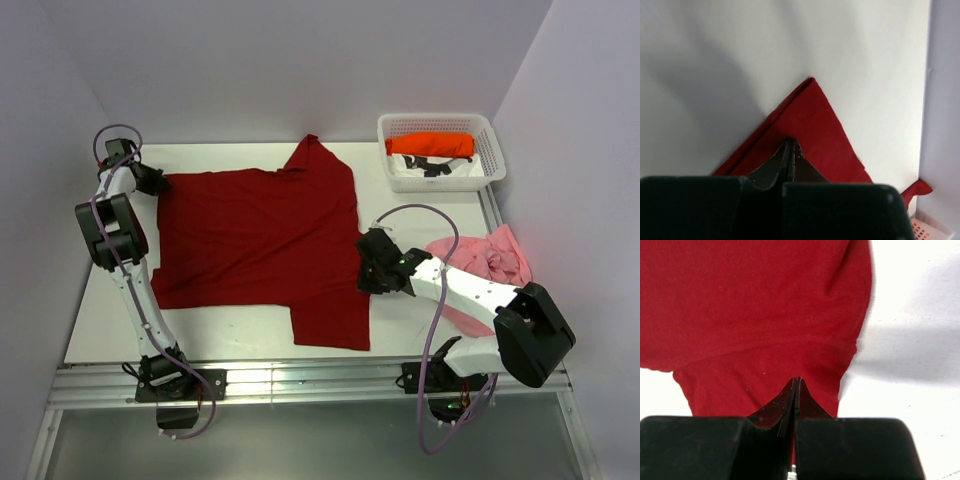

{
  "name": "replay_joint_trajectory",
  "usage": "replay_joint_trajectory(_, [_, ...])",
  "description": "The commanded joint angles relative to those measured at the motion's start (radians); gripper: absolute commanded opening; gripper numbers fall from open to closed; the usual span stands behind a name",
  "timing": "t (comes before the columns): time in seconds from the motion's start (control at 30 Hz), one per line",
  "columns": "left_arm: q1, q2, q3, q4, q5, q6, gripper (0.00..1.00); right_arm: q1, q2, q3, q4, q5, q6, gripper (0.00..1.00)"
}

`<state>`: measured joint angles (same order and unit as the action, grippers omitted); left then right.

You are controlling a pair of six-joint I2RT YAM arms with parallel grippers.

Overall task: Roll the t-shirts
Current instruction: Flatten the tshirt

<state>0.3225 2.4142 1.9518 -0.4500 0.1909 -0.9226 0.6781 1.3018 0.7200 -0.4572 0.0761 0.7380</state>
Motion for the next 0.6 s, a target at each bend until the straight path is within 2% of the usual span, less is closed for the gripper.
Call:
replay_joint_trajectory(0.0, [-0.002, 0.094, 0.099, -0.013, -0.041, -0.019, 0.0, -0.003, -0.018, 0.032, 0.015, 0.057, -0.005, 0.0])
replay_joint_trajectory(0.13, [0.003, 0.172, 0.225, -0.056, -0.057, -0.045, 0.0, -0.023, -0.003, 0.032, 0.017, 0.07, -0.022, 0.0])
replay_joint_trajectory(0.2, [0.007, 0.149, 0.187, -0.036, -0.085, -0.059, 0.0, -0.063, 0.007, 0.03, 0.023, 0.059, -0.038, 0.0])
replay_joint_trajectory(0.33, [0.026, 0.005, -0.003, 0.095, -0.13, -0.078, 0.0, -0.146, 0.004, 0.021, 0.064, 0.015, -0.081, 0.0])
replay_joint_trajectory(0.43, [0.05, 0.018, 0.06, 0.039, -0.094, -0.055, 0.01, -0.161, 0.037, 0.041, 0.081, 0.002, -0.109, 0.0])
replay_joint_trajectory(0.47, [0.053, 0.031, 0.126, 0.015, -0.082, -0.038, 0.04, -0.163, 0.071, 0.048, 0.089, -0.001, -0.114, 0.0])
replay_joint_trajectory(0.53, [0.055, 0.04, 0.16, -0.029, -0.036, -0.025, 0.08, -0.163, 0.103, 0.071, 0.097, 0.002, -0.118, 0.0])
replay_joint_trajectory(0.57, [0.053, 0.03, 0.142, -0.027, -0.015, -0.025, 0.18, -0.163, 0.132, 0.093, 0.097, 0.007, -0.12, 0.0])
